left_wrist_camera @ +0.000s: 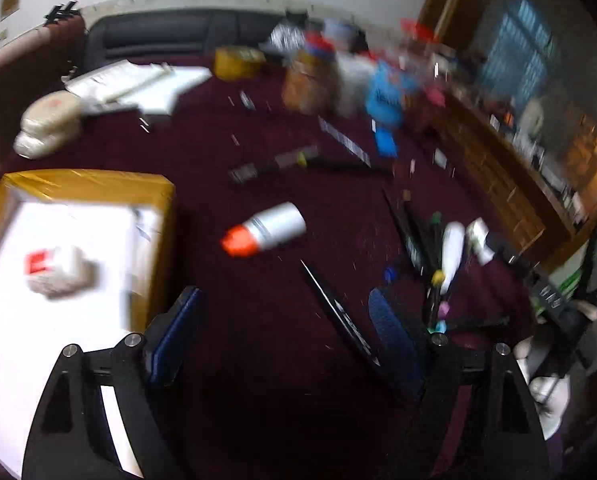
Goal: Organize rigid objects
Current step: 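Grasp the black Touch art marker with the left tool, then carry the black marker into the tray with the left tool while the right tool carries a white bottle, then lower the white bottle into the tray and open the right tool, then grasp the thin black pen from the marker pile with the left tool, then place the black pen in the tray with the left tool while the right tool grasps the orange-capped glue bottle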
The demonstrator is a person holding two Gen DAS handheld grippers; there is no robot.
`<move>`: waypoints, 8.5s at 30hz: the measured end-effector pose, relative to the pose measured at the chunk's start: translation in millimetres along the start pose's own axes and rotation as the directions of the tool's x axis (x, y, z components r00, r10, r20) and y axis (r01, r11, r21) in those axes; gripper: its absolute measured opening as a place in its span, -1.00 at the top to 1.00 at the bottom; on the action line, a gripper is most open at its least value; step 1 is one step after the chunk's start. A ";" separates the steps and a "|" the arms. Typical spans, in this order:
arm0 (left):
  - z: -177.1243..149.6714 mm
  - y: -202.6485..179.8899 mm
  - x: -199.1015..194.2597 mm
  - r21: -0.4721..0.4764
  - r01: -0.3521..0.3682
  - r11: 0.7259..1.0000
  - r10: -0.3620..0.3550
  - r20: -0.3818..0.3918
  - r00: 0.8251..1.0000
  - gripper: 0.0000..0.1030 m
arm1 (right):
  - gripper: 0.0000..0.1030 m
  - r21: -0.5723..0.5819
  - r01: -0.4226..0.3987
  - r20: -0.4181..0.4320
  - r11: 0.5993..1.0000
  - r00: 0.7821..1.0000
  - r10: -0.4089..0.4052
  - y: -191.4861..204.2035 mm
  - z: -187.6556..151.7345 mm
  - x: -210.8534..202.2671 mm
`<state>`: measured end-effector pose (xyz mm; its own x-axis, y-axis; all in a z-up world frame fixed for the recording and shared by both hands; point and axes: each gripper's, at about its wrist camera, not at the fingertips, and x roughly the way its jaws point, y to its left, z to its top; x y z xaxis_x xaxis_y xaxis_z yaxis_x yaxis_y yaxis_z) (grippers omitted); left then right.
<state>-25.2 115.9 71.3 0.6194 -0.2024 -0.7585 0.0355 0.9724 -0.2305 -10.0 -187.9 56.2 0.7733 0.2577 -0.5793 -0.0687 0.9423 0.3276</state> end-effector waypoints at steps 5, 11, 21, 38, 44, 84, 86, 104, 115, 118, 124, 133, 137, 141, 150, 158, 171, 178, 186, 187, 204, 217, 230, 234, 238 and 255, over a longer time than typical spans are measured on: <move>-15.6 -44.6 54.5 0.090 -0.086 0.992 0.095 -0.100 0.990 -0.64 | -0.35 0.020 -0.028 0.024 0.999 0.999 0.028 -12.9 -5.5 -8.3; -26.5 -61.5 65.7 0.215 -0.106 0.971 0.124 -0.071 0.990 0.62 | -0.35 0.013 -0.035 0.035 0.999 0.999 0.034 -12.4 -8.5 -10.3; -38.1 -57.8 57.6 0.214 -0.126 0.969 0.139 -0.044 0.989 0.64 | -0.35 0.042 -0.013 0.037 0.999 0.999 0.012 -18.9 -8.2 -9.6; -53.7 -21.4 -26.6 0.051 0.229 0.972 -0.233 0.091 0.968 0.76 | -0.35 0.346 0.026 -0.005 0.938 1.000 -0.026 -94.8 -11.2 -17.4; -58.5 -14.0 -43.6 0.061 0.266 0.962 -0.271 0.115 0.956 0.76 | -0.35 0.199 0.125 -0.125 0.972 0.987 -0.101 -85.5 -5.0 -17.4; -25.5 197.4 -114.5 -0.259 0.161 0.952 -0.105 0.216 0.971 0.76 | 0.43 0.012 -0.389 -0.342 0.921 0.864 0.369 109.1 3.0 -10.5; -16.4 208.7 -96.9 -0.276 0.145 0.950 -0.100 0.171 0.980 0.76 | 0.43 0.019 -0.446 -0.401 0.895 0.816 0.416 147.7 -11.4 3.0; 23.3 243.1 -4.8 -0.334 0.038 0.942 -0.034 0.017 0.999 0.68 | 0.42 -0.184 -0.364 -0.565 0.913 0.800 0.204 308.5 -66.7 96.6; 7.3 215.4 -43.6 -0.310 0.070 0.948 -0.046 0.081 0.996 -0.16 | 0.22 -0.144 -0.369 -0.463 0.918 0.845 0.267 283.8 -42.4 68.7; 5.9 199.9 -54.0 -0.289 0.087 0.953 -0.061 0.097 0.993 -0.18 | 0.22 -0.149 -0.362 -0.399 0.920 0.873 0.279 262.1 -29.4 47.9; 4.1 144.2 -63.3 -0.191 0.127 0.973 -0.110 0.096 0.989 -0.30 | -0.03 -0.146 -0.236 -0.198 0.961 0.959 0.205 171.8 -0.1 4.0; 5.0 21.5 -11.6 -0.004 0.171 0.985 -0.171 -0.032 0.985 -0.30 | -0.04 0.018 0.054 0.004 0.998 0.999 -0.054 7.0 21.7 -9.6; 4.4 -25.4 14.9 0.057 0.172 0.983 -0.167 -0.084 0.982 -0.30 | -0.04 0.079 0.086 0.021 0.993 0.996 -0.088 -34.9 20.1 0.1; 17.3 -57.5 42.2 0.092 0.146 0.985 -0.139 -0.078 0.987 -0.30 | -0.04 0.152 0.026 -0.006 0.988 1.000 -0.026 -52.0 18.3 13.1; 48.0 -97.0 123.3 0.177 0.005 0.984 0.016 -0.116 0.993 -0.28 | -0.04 0.108 -0.044 0.025 0.993 0.999 0.042 -41.4 9.2 -1.9; 53.7 -108.7 150.0 0.252 -0.056 0.966 0.096 -0.146 0.985 -0.08 | -0.04 0.144 -0.060 -0.006 0.988 0.998 0.061 -48.4 7.7 2.2; 59.1 -123.8 140.6 0.269 0.016 0.963 0.011 -0.099 0.995 -0.10 | -0.04 0.155 -0.056 -0.045 0.986 0.997 0.064 -49.2 4.9 8.5; 53.7 -112.1 150.9 0.342 -0.064 0.938 0.112 -0.121 0.986 0.00 | -0.04 0.165 -0.057 -0.056 0.985 0.996 0.067 -50.4 3.8 9.6; 45.3 -135.1 152.5 0.389 -0.035 0.921 0.082 -0.106 0.991 0.00 | -0.04 0.162 -0.043 -0.073 0.986 0.996 0.056 -50.2 3.4 13.3; 44.9 -135.9 152.1 0.379 -0.023 0.925 0.070 -0.109 0.992 0.00 | -0.04 0.166 -0.042 -0.075 0.985 0.996 0.055 -51.1 3.6 14.0; 38.1 -144.8 146.7 0.422 0.054 0.905 0.001 -0.128 0.992 0.76 | -0.04 0.164 -0.030 -0.101 0.986 0.994 0.047 -49.2 1.1 19.8; 43.3 -151.8 153.6 0.471 -0.001 0.882 0.049 -0.091 0.995 0.51 | -0.04 0.168 -0.015 -0.113 0.986 0.993 0.035 -50.6 0.8 22.4; 22.7 -77.7 61.4 0.167 0.288 0.943 -0.288 -0.026 0.957 0.89 | -0.04 0.166 0.070 -0.102 0.984 0.993 -0.054 -61.1 2.2 26.4; 10.7 -29.5 -4.1 0.085 0.357 0.930 -0.364 0.091 0.927 0.88 | -0.04 0.156 0.092 -0.104 0.983 0.992 -0.076 -61.7 0.6 27.1; -2.8 28.7 -57.5 0.019 0.329 0.944 -0.326 0.198 0.924 0.88 | -0.04 0.182 0.095 -0.109 0.979 0.991 -0.076 -67.4 -0.9 26.7; -57.8 160.4 -68.8 -0.251 0.178 0.951 -0.124 0.218 0.968 0.88 | -0.04 0.072 -0.235 -0.281 0.969 0.928 0.246 73.9 -8.4 31.6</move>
<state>-107.4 279.1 51.3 0.7661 -0.2915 -0.5728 -0.0522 0.8601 -0.5075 4.1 -108.3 55.8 0.5238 0.5307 -0.6664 -0.2030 0.8375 0.5074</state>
